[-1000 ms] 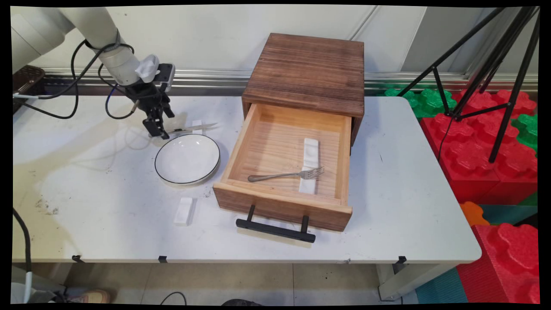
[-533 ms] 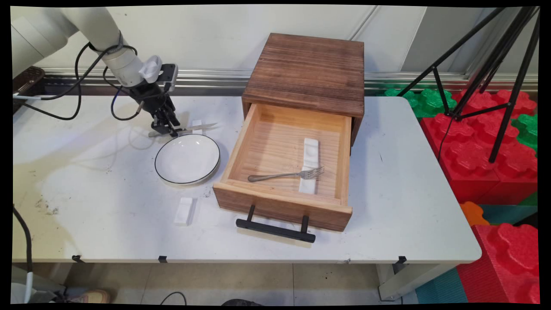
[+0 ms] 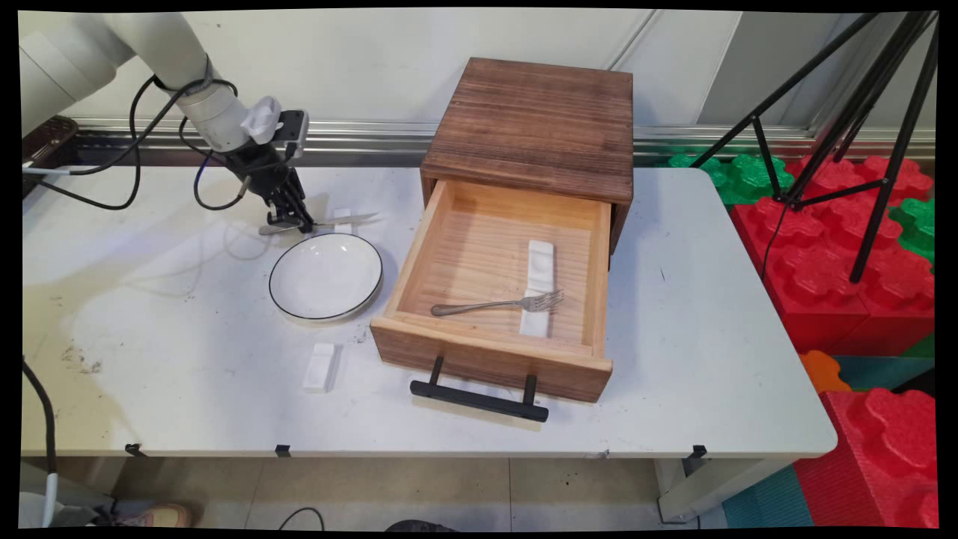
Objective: Place the picked object into the drawer
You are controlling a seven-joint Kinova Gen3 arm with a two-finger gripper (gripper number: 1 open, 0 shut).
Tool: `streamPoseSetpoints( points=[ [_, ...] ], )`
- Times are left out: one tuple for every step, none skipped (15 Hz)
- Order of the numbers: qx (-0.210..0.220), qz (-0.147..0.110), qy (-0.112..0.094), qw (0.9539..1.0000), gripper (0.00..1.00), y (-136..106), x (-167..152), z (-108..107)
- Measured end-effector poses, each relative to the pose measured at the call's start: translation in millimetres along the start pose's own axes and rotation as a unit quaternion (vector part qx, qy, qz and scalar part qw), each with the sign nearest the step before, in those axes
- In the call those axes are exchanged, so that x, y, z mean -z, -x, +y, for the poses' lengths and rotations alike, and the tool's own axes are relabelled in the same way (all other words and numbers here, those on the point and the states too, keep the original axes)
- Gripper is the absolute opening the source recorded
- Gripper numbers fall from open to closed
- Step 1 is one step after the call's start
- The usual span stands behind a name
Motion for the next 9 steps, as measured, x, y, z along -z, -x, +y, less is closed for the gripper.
streamPoseSetpoints(
  points=[
    [0.0, 0.001, 0.0, 1.0, 0.0, 0, 1, 0],
    [0.001, 0.002, -0.001, 1.0, 0.0, 0, 3, 0],
    [0.002, 0.005, -0.003, 1.0, 0.0, 0, 5, 1],
    [0.003, 0.008, -0.004, 1.0, 0.0, 0, 9, 1],
    [0.003, 0.01, -0.004, 0.9999, 0.0, 0, 13, 2],
    [0.003, 0.011, -0.004, 0.9999, 0.0, 0, 16, 3],
    [0.004, 0.014, -0.005, 0.9999, 0.0, 0, 21, 4],
    [0.004, 0.015, -0.006, 0.9999, 0.0, 1, 25, 5],
    [0.004, 0.017, -0.008, 0.9998, 0.0, 2, 31, 7]
  ],
)
